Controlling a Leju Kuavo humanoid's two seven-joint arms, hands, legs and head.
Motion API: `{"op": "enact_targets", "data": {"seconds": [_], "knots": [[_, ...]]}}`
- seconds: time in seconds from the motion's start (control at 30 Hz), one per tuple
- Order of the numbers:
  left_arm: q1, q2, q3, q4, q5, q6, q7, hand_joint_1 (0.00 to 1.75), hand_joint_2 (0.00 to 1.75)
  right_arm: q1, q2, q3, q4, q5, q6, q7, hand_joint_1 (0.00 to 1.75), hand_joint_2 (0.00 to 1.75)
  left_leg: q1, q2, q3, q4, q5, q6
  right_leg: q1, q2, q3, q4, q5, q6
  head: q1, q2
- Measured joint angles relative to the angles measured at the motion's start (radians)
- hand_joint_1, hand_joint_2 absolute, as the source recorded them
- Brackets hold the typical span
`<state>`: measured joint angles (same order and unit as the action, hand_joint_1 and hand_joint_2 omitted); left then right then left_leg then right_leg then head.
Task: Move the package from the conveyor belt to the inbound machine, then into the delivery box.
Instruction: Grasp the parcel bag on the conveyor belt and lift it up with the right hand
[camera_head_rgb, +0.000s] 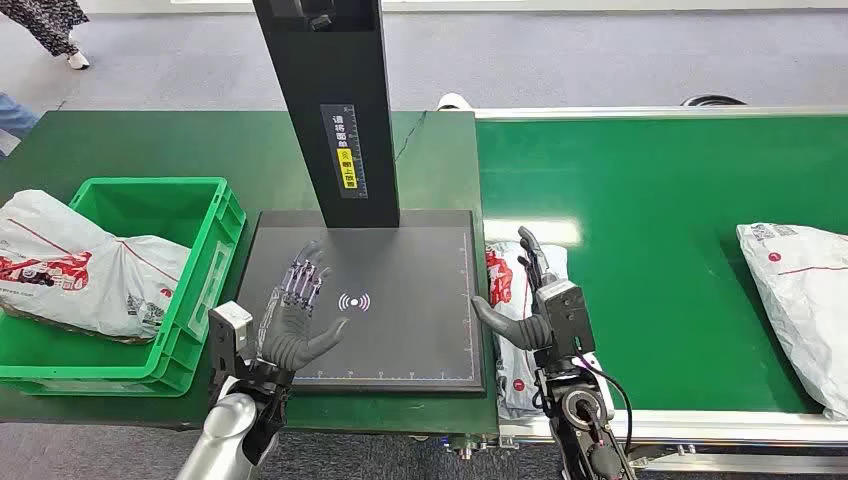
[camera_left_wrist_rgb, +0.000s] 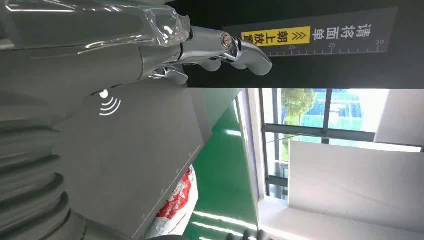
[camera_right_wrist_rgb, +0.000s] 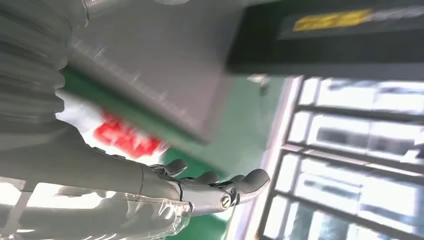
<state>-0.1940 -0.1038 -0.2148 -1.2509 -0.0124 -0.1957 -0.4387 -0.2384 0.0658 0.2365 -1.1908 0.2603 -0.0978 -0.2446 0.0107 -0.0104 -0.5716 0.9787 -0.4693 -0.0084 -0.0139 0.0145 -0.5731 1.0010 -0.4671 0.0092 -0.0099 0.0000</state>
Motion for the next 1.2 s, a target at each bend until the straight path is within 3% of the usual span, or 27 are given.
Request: {"op": "enact_targets", "data": {"seconds": [0.17,0.3,0.73,0.93,1.2], "knots": [[0.003,0.000,0.004,-0.008,-0.008,0.000,0.021,0.00,1.75,-0.020,-0.034,-0.012,0.030,0.248,-0.034,0.201,0.00,1.75,0.000,0.000,0.000,0.000,0.000,0.000,0.000,0.000,0.000,0.000,0.000,0.000,0.000,0.000],[0.005,0.000,0.008,-0.010,-0.013,0.000,0.027,0.00,1.75,-0.026,-0.061,-0.047,0.063,0.335,0.020,0.264,0.00,1.75,0.000,-0.001,0.000,0.000,0.000,0.000,0.000,0.000,0.000,0.000,0.000,0.000,0.000,0.000],[0.003,-0.007,0.010,-0.010,-0.022,0.000,0.043,0.00,1.75,-0.058,-0.093,-0.074,0.208,0.463,0.159,0.347,0.00,1.75,0.000,0.000,0.000,0.000,0.000,0.000,0.000,0.000,0.000,0.000,0.000,0.000,0.000,0.000],[-0.004,-0.009,0.009,-0.007,-0.022,-0.002,0.044,0.00,1.75,-0.106,-0.087,-0.070,0.316,0.462,0.234,0.304,0.00,1.75,0.000,0.000,0.000,0.000,0.000,0.000,0.000,0.000,0.000,0.000,0.000,0.000,0.000,0.000],[-0.013,-0.009,0.009,0.001,-0.022,-0.002,0.043,0.00,1.75,-0.153,-0.081,-0.063,0.397,0.459,0.244,0.288,0.00,1.75,0.000,0.001,0.001,0.000,0.000,0.000,0.000,0.000,0.000,0.000,0.000,0.000,0.000,0.000]]}}
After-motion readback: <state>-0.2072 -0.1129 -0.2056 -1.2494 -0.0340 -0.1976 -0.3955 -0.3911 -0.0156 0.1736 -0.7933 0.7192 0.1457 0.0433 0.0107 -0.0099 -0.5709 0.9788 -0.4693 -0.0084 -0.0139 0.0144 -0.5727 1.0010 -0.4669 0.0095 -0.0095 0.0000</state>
